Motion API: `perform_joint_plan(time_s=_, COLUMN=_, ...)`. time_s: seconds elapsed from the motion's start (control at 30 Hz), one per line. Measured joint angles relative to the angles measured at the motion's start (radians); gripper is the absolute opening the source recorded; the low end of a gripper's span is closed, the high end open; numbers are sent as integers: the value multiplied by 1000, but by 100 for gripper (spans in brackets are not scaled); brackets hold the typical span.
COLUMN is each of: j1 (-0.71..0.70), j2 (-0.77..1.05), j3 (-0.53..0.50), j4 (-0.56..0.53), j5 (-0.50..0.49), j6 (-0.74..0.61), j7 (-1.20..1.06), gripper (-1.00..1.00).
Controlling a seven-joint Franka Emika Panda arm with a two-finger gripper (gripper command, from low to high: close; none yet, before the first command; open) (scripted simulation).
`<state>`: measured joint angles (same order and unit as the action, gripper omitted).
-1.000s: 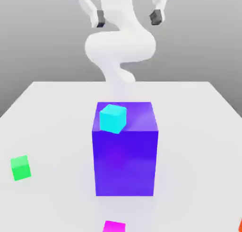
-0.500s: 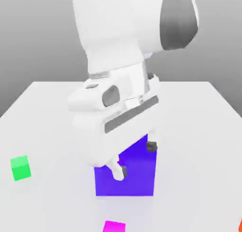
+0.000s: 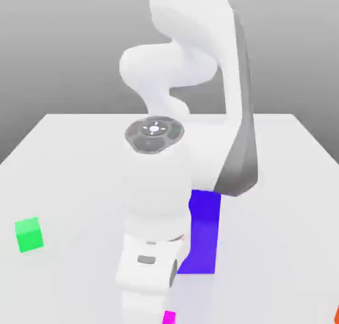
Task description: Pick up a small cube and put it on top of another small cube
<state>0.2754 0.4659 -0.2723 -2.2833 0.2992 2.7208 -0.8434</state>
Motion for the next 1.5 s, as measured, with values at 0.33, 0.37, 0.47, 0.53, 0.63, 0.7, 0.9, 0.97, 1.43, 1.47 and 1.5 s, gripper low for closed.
perform_joint_plan(time_s=0.33, j1=-14, j2=30, j3=17, j4=7, j5=11, j6=20, j7=-11, gripper=-100)
perform_joint_plan(time_s=0.37, j1=-1, j2=-3, j3=0, j4=-1, j5=-7, j6=-4, j7=2, gripper=-100)
perform_joint_plan(time_s=0.47, j1=15, j2=-107, j3=-65, j4=-37, j5=-69, j6=-69, j7=38, gripper=-100)
perform_joint_plan(time_s=0.53, j1=-17, j2=-170, j3=-136, j4=-77, j5=-115, j6=-82, j7=42, gripper=-100)
perform_joint_plan(time_s=0.63, j1=-79, j2=-258, j3=-243, j4=-143, j5=-182, j6=-92, j7=43, gripper=-100)
perform_joint_plan(time_s=0.7, j1=-127, j2=-313, j3=-310, j4=-189, j5=-224, j6=-94, j7=39, gripper=-100)
perform_joint_plan(time_s=0.9, j1=-346, j2=-446, j3=-468, j4=-330, j5=-298, j6=-85, j7=-12, gripper=-100)
perform_joint_plan(time_s=0.97, j1=-424, j2=-451, j3=-469, j4=-350, j5=-285, j6=-72, j7=-38, gripper=-100)
perform_joint_plan(time_s=1.43, j1=-490, j2=-231, j3=-276, j4=-336, j5=73, j6=80, j7=-302, gripper=100)
perform_joint_plan(time_s=1.47, j1=-490, j2=-231, j3=-276, j4=-336, j5=73, j6=80, j7=-302, gripper=100)
perform_joint_plan(time_s=1.5, j1=-490, j2=-231, j3=-276, j4=-336, j5=73, j6=80, j7=-302, gripper=100)
